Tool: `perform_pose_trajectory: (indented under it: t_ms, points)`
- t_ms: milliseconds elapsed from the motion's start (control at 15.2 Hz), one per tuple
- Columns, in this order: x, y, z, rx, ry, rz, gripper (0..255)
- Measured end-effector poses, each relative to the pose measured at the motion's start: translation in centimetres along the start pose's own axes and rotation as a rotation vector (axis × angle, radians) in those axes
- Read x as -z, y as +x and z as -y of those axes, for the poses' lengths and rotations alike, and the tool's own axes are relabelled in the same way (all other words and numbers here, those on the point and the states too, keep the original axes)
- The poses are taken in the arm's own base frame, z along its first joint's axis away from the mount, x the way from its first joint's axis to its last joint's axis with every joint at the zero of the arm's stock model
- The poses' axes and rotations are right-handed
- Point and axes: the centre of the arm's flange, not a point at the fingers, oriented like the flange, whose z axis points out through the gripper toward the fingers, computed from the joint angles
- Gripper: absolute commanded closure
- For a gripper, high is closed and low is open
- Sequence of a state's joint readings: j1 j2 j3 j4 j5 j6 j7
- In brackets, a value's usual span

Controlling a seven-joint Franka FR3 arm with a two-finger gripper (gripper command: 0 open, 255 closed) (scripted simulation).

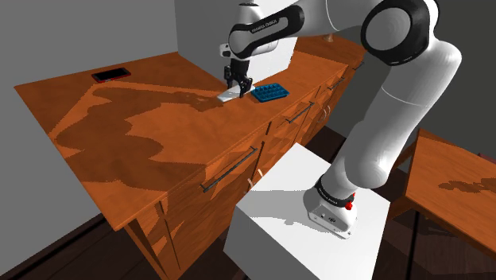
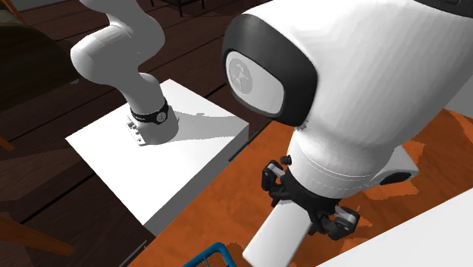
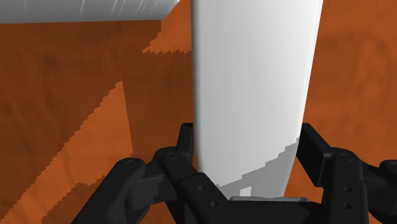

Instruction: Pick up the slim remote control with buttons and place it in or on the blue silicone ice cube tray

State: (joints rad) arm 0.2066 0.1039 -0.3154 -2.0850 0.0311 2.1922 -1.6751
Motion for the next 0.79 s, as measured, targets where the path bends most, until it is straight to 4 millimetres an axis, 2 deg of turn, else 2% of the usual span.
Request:
perform_pose_trajectory:
  t_ms: [594,792]
  points:
    - [4.6,0.1,0.0,0.000,0.000,0.000,255]
    - [4.8,-2.8,0.9,-0.001,0.000,0.000,255]
